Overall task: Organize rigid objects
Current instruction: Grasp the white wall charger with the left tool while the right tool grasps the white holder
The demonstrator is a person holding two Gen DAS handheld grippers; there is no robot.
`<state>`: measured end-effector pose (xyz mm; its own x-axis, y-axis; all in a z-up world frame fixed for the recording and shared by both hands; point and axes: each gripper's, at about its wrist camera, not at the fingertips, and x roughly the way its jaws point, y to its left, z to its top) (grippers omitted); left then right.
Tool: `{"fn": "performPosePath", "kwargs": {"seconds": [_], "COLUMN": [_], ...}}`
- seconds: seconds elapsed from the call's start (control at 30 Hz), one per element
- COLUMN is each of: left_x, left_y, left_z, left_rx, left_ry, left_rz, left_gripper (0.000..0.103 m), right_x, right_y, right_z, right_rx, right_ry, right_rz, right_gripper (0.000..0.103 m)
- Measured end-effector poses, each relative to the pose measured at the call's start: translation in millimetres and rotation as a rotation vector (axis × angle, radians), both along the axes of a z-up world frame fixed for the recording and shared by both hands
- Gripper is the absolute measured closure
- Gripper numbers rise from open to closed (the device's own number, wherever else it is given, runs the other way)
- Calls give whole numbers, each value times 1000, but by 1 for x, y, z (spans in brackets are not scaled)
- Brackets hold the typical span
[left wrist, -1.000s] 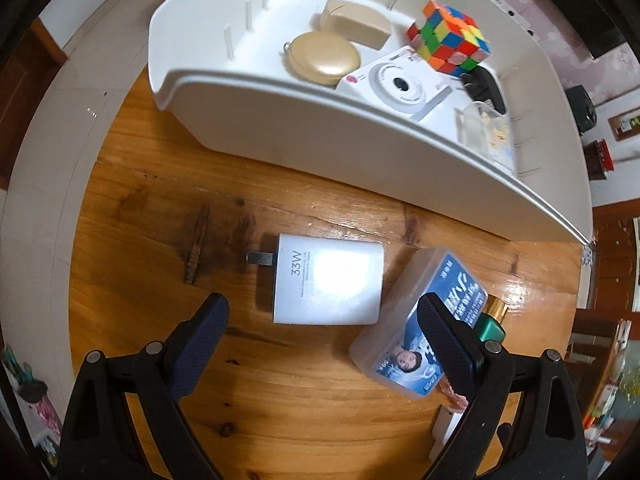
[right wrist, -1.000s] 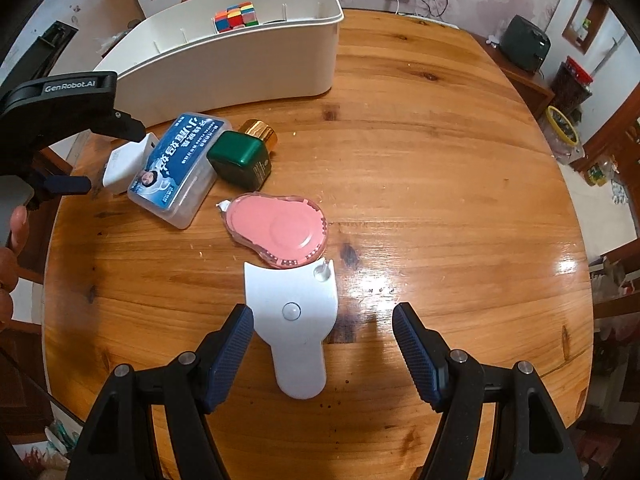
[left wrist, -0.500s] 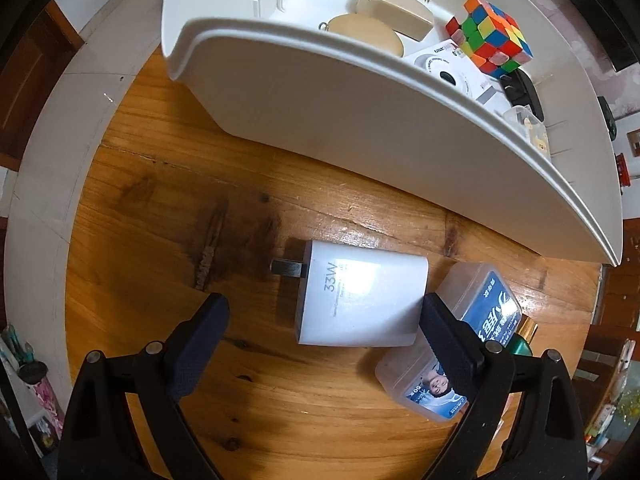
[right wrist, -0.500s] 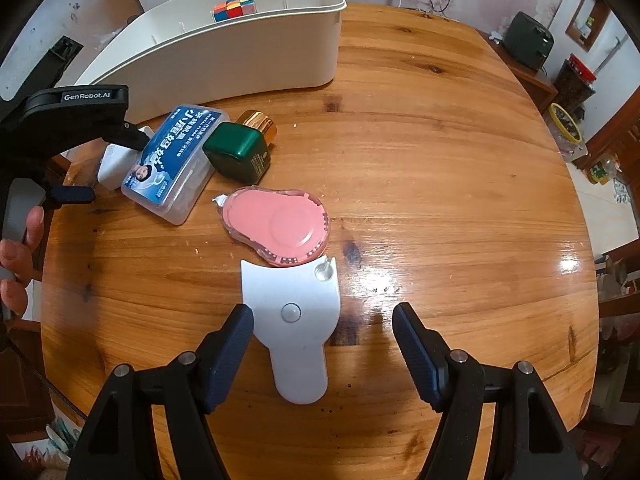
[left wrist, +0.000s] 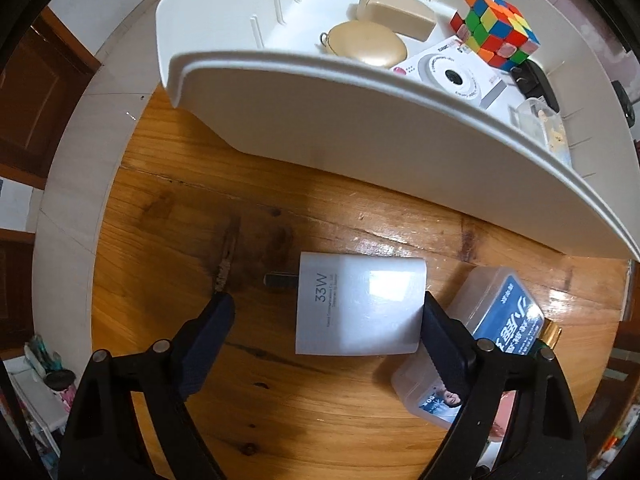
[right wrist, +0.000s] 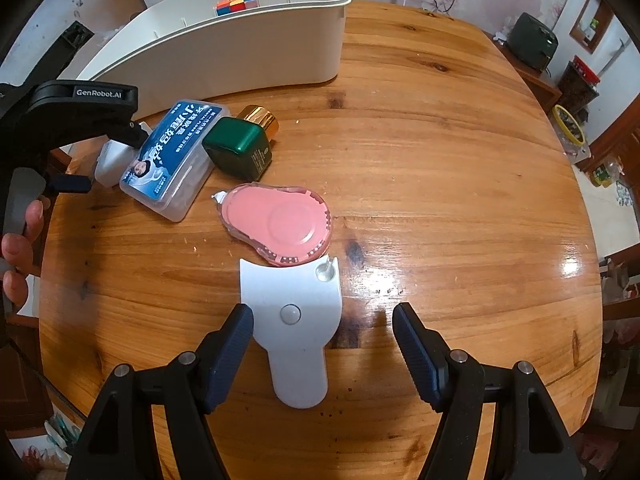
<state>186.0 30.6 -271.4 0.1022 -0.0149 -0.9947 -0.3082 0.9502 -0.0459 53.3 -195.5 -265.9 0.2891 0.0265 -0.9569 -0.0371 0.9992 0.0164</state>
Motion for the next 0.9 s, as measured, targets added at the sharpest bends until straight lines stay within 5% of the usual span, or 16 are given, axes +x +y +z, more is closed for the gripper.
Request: {"fn": "performPosePath", "kwargs": {"seconds": [0.13, 0.43, 0.57, 0.67, 0.9], "left_x": [-1, 4, 3, -3, -10], "left_y": [2, -18, -16, -13, -2], "left_z": [-1, 0, -2, -4, 17], "left_rx": [-2, 49, 48, 44, 7], "left_ry": [6, 4, 0, 1, 0], "left_rz": [4, -48, -59, -59, -74], "left_gripper": [13, 44, 44, 44, 44], "right_x": [0, 2, 4, 4, -1], "right_y": [5, 21, 24, 28, 34], "right_z": [-1, -18, -19, -17, -10], "right_rx": [18, -26, -29, -29, -23], "right_ry": [12, 42, 25, 11, -8], "right_rz": [16, 55, 71, 106, 127], "right_gripper": [30, 30, 32, 48, 48]}}
